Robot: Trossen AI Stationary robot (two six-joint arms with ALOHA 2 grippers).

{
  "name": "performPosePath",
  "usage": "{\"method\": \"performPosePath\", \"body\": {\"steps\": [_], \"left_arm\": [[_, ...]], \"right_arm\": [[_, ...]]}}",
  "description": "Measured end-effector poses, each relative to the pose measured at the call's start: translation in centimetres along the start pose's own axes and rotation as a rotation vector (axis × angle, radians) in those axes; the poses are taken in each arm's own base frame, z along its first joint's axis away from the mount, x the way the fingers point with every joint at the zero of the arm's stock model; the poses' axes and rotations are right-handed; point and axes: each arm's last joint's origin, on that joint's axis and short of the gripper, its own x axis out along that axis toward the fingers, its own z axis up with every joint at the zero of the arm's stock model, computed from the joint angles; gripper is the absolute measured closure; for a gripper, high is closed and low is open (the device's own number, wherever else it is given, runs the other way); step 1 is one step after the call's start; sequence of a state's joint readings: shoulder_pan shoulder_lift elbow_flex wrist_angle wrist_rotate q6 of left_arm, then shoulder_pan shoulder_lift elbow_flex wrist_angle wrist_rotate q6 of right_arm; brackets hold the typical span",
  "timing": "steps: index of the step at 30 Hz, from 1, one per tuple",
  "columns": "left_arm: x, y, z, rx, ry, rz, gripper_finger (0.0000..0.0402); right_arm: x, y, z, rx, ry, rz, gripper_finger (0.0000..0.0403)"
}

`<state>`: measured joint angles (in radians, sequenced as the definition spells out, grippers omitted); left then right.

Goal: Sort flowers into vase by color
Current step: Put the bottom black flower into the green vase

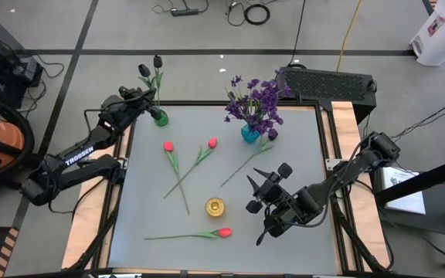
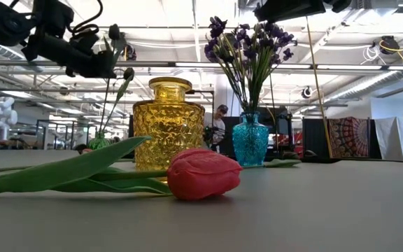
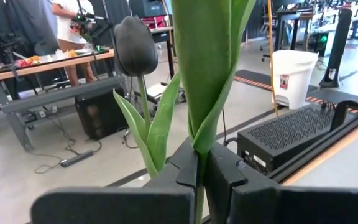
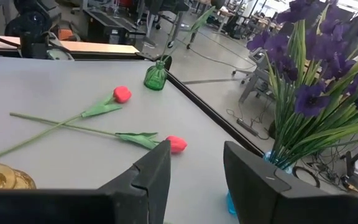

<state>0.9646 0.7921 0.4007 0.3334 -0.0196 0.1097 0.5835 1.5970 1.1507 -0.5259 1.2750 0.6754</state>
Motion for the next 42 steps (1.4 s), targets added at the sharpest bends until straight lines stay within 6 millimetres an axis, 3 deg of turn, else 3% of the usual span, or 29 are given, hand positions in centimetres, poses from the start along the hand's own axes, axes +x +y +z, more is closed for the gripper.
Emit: {"method": "performPosePath", "body": {"steps": [7,19,29,42], "left_arm": [[0.0,0.0,-0.2,-0.024,0.016,-0.002,0.0375],[-0.2,0.0,-1.0,-0.021,0.115,0.025,0.0279],[-1.5,0.0,-1.4,-0.016,0.193,0.03,0.0275],[-5.0,0.1,-0.8,-0.017,0.185,0.026,0.0274]], "right_arm": [[0.0,0.0,0.0,-0.001,0.009,0.011,0.0264],[0.0,0.1,0.0,-0.005,0.015,0.019,0.0264],[0.0,0.1,-0.1,-0.008,0.017,0.021,0.0264],[0.1,0.1,-0.1,-0.005,0.033,0.038,0.0264]]}}
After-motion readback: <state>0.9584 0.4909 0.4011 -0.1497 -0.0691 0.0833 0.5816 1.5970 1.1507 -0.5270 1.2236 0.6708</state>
